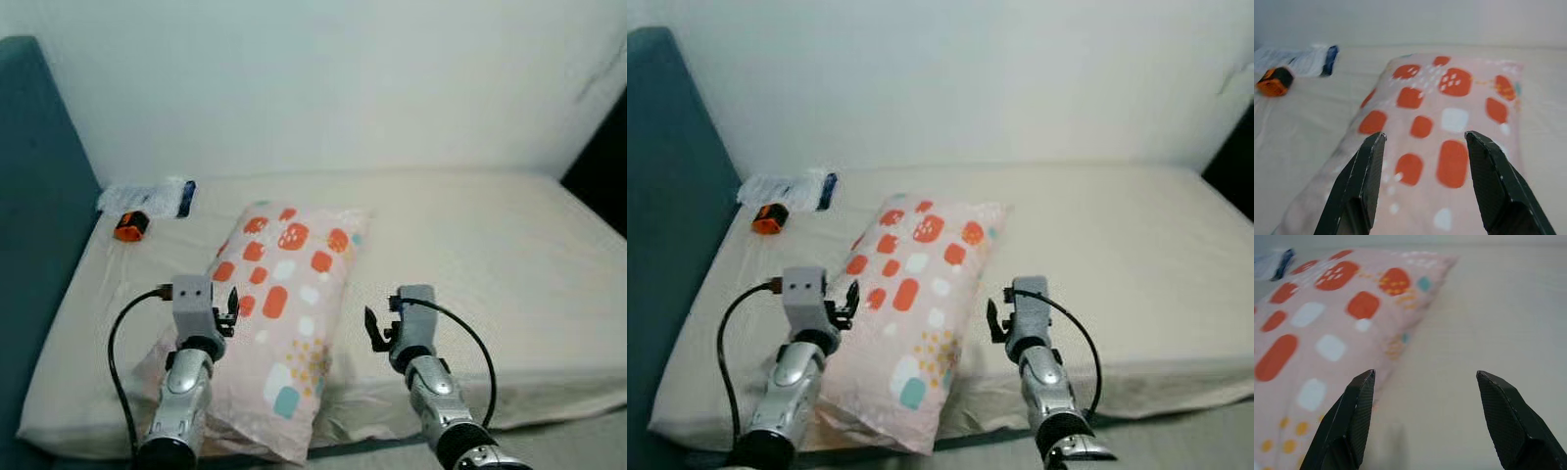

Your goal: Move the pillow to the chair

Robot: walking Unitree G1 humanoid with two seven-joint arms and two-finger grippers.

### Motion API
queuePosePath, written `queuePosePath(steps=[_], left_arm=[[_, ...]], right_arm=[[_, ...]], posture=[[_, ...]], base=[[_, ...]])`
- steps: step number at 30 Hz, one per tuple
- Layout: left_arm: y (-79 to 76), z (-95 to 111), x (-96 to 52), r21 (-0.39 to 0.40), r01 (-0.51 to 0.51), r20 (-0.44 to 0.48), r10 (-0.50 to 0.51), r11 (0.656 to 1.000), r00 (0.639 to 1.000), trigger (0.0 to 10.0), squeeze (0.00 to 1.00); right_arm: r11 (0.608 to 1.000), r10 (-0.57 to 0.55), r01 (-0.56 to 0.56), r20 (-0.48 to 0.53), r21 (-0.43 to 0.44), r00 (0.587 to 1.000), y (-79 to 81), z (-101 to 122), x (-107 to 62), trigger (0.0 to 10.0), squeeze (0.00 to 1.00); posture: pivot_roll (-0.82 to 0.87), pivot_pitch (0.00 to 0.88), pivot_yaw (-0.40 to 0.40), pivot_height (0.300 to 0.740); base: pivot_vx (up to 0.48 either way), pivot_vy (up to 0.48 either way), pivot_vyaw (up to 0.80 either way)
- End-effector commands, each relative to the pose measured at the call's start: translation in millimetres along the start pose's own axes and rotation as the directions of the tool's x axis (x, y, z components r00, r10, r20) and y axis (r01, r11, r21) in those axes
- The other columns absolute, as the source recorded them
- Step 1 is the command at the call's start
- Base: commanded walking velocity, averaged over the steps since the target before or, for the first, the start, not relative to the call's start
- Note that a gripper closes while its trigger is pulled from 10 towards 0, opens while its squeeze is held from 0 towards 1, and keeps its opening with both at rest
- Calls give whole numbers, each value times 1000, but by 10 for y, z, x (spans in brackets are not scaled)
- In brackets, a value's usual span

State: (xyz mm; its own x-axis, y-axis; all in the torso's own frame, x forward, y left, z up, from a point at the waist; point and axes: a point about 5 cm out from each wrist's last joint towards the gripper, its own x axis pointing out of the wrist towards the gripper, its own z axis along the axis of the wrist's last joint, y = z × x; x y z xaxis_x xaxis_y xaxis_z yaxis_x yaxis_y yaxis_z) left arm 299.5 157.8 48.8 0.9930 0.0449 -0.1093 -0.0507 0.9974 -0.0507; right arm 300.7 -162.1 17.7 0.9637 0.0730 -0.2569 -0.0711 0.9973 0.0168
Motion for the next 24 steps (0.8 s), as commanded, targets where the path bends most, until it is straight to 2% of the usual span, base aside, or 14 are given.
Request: queuePosePath(steps=[1,5,7,9,10,12,13,15,18,19,24], left_arm=[[32,-89,-16,27,-12,-55,14,1000,998,10000,0],[68,-147,0,39,-35,-112,39,999,993,10000,0],[33,-172,-10,8,19,-131,-18,1000,991,10000,0],[8,-196,-22,-16,51,-146,-52,999,988,10000,0],[-16,-270,-49,-44,85,-203,-92,995,975,10000,0],[-16,-270,-49,-44,85,-203,-92,995,975,10000,0],[25,-328,-86,-47,83,-231,-91,995,969,10000,0],[25,-328,-86,-47,83,-231,-91,995,969,10000,0],[105,-367,-143,-38,68,-231,-75,997,970,10000,0],[182,-373,-203,-22,54,-206,-58,998,977,10000,0],[261,-407,-256,-17,30,-208,-33,999,978,10000,0]], right_arm=[[1000,9,-9,-6,11,1000,29,-9,4,10000,0],[995,92,-91,-17,52,996,111,7,30,10000,0],[982,185,-183,-29,49,982,226,-9,29,10000,0],[982,184,-183,-38,43,982,237,-23,26,10000,0],[985,169,-167,-47,39,984,230,-36,25,10000,0],[985,169,-167,-47,39,984,230,-36,25,10000,0],[992,124,-124,-70,7,990,168,-65,18,10000,0],[992,124,-124,-70,7,990,168,-65,18,10000,0],[996,73,-76,-87,-36,994,83,-96,-1,10000,0],[997,65,-68,-68,-41,996,39,-95,-21,10000,0],[998,60,-60,-50,4,997,-4,-99,-43,10000,0]], posture=[[50,0,-70,740],[46,0,-67,740],[40,0,-62,740],[40,0,-62,740],[39,0,-62,740],[39,0,-62,740],[36,0,-62,740],[36,0,-62,740],[37,0,-61,740],[35,0,-57,740],[37,0,-57,735]], base=[[0,0,0],[0,0,0],[0,0,0],[0,0,0],[0,0,0],[0,0,0],[0,0,0],[0,0,0],[0,0,0],[0,0,0],[0,0,0]])
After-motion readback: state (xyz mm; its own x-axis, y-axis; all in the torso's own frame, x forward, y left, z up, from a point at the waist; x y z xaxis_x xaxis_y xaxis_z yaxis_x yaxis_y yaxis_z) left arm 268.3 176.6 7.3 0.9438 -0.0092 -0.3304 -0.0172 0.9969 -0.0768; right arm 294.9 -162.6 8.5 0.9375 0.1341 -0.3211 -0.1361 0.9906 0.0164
